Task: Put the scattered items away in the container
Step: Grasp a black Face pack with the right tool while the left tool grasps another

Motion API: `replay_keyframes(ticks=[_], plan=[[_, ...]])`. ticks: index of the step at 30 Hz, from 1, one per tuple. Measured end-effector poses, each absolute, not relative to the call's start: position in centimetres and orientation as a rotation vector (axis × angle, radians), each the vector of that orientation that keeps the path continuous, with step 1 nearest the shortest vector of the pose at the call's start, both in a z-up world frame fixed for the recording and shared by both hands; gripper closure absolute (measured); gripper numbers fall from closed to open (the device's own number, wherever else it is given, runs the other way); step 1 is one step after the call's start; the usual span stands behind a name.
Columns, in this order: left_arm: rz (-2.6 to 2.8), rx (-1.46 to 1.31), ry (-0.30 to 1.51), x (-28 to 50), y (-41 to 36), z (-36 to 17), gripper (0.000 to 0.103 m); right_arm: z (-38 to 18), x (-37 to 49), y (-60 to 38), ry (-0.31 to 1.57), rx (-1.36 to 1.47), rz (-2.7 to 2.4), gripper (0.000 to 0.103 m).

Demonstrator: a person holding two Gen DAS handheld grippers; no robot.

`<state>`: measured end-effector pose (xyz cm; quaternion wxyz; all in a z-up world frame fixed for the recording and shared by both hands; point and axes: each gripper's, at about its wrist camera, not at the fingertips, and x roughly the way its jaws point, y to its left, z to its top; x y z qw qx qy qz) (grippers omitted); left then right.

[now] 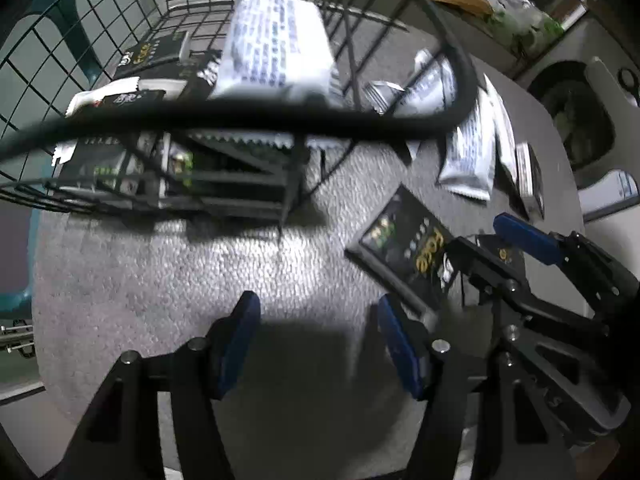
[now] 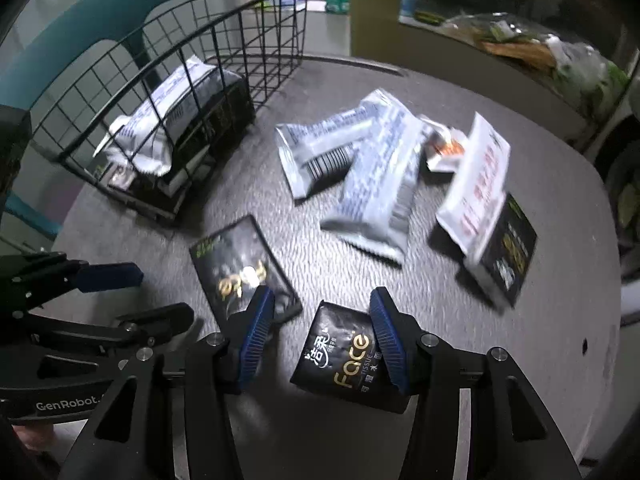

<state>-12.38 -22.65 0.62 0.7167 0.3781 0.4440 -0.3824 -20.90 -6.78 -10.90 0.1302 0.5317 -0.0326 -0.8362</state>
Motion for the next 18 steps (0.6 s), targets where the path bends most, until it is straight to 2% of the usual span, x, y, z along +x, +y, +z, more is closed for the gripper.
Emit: replay_keyframes(ticks=[6, 11, 18], plan=[[-0.864, 0.836, 0.982, -12.7, -21.0, 0.6, 0.035, -10.5, -21.7, -5.4, -0.136, 1.521, -2.473, 0.052], [-0.860, 0.794, 0.971, -12.0, -20.6, 1.0, 0.035, -11.1, -23.2, -6.3, -0.037, 1.514, -2.455, 0.052], [-0.884, 0.771, 0.992, -11.1, -20.6, 0.8, 0.035, -11.4, -22.9, -7.5, -0.004, 1.519, -2.383, 0.052]])
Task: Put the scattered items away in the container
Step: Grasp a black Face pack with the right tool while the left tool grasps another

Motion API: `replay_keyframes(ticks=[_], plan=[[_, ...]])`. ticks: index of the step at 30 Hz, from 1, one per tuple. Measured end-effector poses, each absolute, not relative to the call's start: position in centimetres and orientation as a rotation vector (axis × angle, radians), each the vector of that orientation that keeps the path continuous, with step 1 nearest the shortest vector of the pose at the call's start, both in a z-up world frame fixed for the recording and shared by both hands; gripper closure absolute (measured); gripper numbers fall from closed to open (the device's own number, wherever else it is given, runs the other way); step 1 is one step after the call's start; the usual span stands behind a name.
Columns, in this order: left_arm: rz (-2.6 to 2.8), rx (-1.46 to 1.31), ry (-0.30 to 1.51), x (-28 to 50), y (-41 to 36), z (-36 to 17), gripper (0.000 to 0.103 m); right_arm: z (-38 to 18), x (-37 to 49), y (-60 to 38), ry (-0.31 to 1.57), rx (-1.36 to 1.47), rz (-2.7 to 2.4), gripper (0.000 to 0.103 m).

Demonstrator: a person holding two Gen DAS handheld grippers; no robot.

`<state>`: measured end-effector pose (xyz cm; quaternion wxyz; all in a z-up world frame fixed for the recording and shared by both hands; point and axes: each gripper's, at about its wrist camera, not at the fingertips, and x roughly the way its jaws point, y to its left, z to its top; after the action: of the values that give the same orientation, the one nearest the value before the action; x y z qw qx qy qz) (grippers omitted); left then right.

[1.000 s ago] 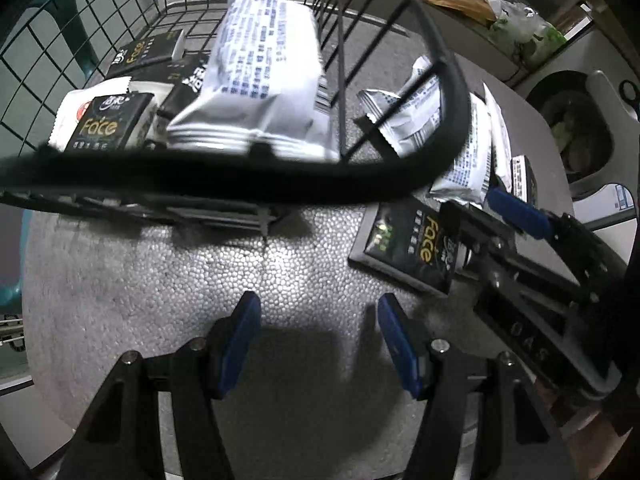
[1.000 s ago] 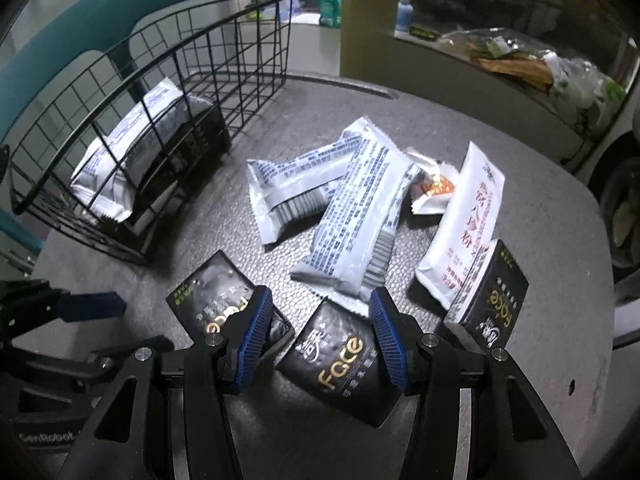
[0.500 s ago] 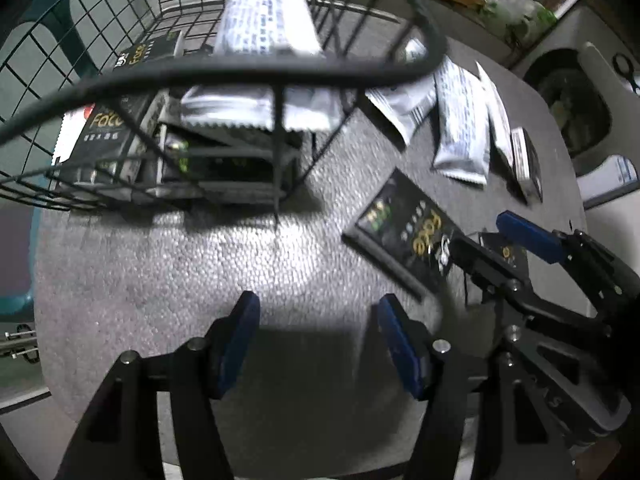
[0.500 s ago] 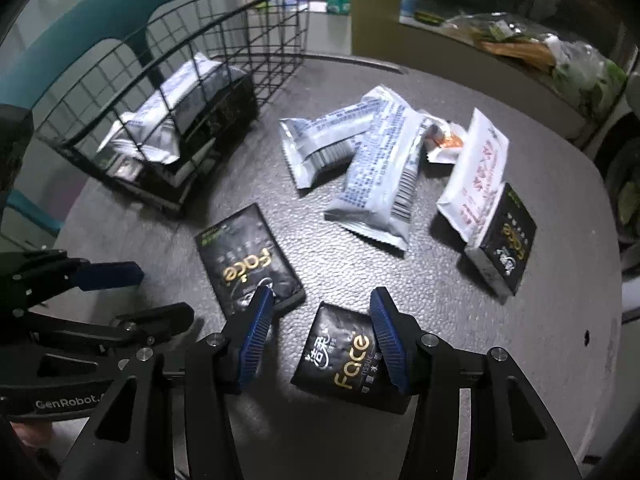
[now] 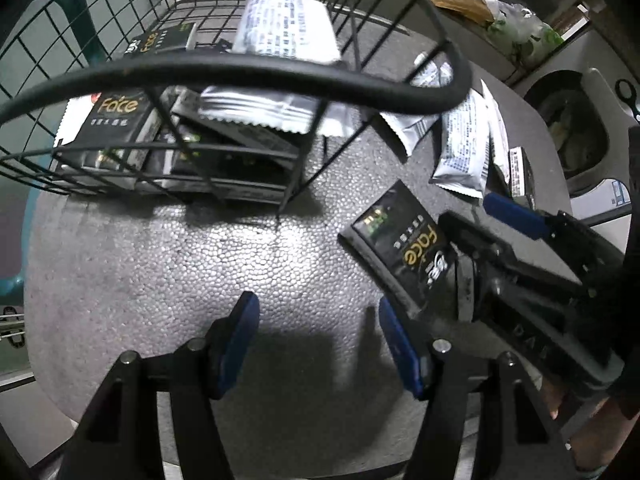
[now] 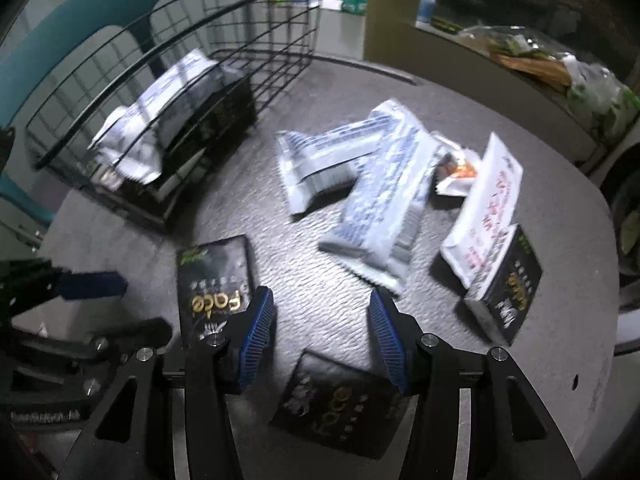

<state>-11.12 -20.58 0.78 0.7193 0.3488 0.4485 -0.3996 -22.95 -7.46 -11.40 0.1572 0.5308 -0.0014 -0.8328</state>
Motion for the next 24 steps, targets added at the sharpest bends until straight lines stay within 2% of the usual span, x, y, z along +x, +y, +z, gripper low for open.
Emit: replay_keyframes(ticks=[11, 15, 17, 24], plan=[[-0.886, 0.802, 0.951, -8.4, -17.2, 1.7, 0.035, -10.6, -20.4, -9.6, -0.051, 1.482, -2.353, 0.052], [-0.917, 0.791, 0.942, -8.8, -16.5, 2.3, 0.035, -9.2, -20.0, -7.1, -0.178, 1.462, -2.455, 0.052], [-0.933, 0.785, 0.934, -8.0, -17.0, 3.1, 0.035, -8.8, -19.6, -5.3, -0.243, 1.463, -2.497, 0.052], [-1.005, 0.784, 0.942, -12.6, -21.8, 2.0, 0.035, -10.0, -18.3, -1.9, -0.353, 1.541, -2.518, 0.052]])
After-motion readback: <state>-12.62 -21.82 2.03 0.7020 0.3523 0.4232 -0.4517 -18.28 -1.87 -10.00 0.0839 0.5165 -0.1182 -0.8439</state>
